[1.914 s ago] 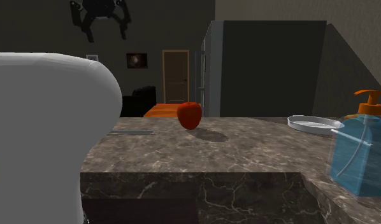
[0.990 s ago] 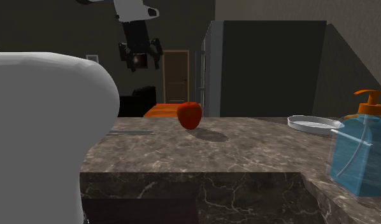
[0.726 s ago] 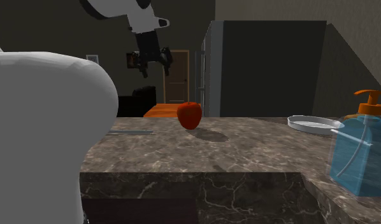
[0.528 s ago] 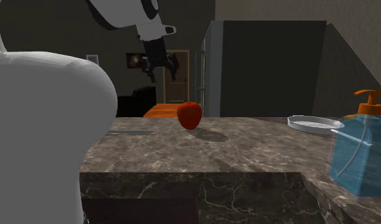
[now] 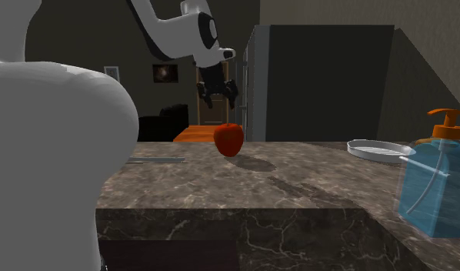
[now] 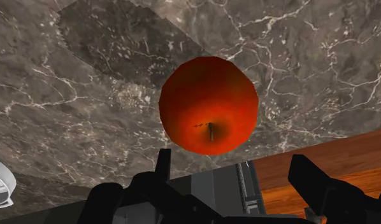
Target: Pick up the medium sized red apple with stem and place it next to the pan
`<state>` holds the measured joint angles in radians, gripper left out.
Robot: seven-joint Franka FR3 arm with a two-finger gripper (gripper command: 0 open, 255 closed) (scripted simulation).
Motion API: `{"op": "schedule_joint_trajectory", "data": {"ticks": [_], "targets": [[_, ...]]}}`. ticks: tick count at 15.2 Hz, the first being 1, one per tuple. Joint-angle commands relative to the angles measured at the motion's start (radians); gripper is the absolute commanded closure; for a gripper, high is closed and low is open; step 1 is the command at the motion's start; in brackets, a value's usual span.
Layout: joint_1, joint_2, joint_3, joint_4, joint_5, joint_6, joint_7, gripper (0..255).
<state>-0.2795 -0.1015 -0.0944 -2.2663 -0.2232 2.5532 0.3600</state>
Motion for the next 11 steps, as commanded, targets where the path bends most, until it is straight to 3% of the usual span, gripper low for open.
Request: {"op": "schedule_joint_trajectory", "data": {"ticks": [1,11], "targets": [[-0.01,0.056,-0.006,0.033,-0.007,0.037,0.031,0],[-0.016,0.15,-0.014,0.047,-0.01,0.119,0.035,0]]}}
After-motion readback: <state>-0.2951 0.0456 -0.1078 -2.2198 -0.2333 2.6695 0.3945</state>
